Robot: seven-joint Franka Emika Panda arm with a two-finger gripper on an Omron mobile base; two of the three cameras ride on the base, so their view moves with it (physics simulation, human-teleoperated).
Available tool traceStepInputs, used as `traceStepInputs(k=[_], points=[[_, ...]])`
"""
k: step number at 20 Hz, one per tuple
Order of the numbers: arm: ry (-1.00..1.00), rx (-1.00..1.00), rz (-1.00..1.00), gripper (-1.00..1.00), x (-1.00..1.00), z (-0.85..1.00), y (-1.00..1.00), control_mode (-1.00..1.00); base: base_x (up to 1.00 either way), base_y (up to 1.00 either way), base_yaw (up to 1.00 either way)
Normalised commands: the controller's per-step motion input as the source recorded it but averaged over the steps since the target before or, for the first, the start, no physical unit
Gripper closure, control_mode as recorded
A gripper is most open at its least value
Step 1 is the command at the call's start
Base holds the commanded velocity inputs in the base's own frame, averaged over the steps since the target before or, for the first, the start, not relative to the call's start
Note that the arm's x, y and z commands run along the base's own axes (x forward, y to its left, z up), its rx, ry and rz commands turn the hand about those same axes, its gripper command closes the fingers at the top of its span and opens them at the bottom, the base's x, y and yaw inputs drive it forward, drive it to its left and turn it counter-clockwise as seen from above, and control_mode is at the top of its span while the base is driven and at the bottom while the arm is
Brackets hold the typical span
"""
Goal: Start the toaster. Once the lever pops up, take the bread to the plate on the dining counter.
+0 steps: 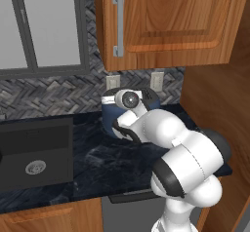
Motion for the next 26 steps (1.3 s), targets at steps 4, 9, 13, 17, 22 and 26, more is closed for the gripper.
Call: traceStepInputs(k=[4, 9, 13, 17, 22, 26], points=[[0.0, 0.0, 0.0, -1.0, 0.0, 0.0, 0.0, -1.0, 0.0, 0.0, 0.0], [0.0, 0.0, 0.0, -1.0, 0.0, 0.0, 0.0, -1.0, 0.0, 0.0, 0.0], [0.0, 0.0, 0.0, -1.0, 0.0, 0.0, 0.0, -1.0, 0.0, 0.0, 0.0], [0.0, 0.0, 0.0, -1.0, 0.0, 0.0, 0.0, -1.0, 0.0, 0.0, 0.0], [0.0, 0.0, 0.0, -1.0, 0.0, 0.0, 0.0, -1.0, 0.0, 0.0, 0.0], [0.0, 0.0, 0.0, -1.0, 0.0, 0.0, 0.0, -1.0, 0.0, 0.0, 0.0]])
